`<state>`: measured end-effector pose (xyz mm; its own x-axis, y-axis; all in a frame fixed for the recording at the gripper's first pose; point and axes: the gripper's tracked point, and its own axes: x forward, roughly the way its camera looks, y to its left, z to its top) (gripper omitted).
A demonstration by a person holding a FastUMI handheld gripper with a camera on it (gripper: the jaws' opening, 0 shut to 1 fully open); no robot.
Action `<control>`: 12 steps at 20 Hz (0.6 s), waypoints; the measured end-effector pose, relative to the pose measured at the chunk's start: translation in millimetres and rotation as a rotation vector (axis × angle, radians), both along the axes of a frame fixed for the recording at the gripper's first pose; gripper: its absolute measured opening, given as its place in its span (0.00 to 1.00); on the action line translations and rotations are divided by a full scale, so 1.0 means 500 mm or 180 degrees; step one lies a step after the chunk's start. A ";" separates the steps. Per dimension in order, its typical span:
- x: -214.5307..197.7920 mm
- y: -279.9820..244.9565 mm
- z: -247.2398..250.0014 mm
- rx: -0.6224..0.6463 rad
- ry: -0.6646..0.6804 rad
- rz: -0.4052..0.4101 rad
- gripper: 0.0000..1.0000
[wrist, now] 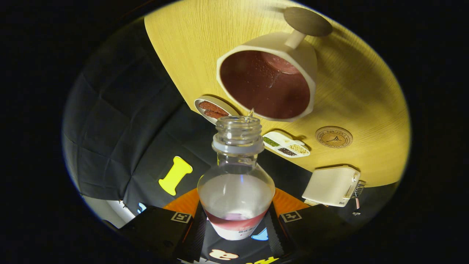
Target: Take the bottle from table, then pour the juice into the cup, finally place the bottle on the coaster
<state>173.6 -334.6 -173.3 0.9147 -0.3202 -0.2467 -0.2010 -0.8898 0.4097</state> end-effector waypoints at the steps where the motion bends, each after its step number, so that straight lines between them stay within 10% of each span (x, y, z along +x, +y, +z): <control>1: 0.000 0.000 0.001 0.0003 0.0000 0.0003 0.73; 12: -0.009 -0.003 -0.002 -0.0252 0.0142 -0.0103 0.73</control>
<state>168.8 -336.1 -174.5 0.8922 -0.3695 -0.2597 -0.2091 -0.8476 0.4877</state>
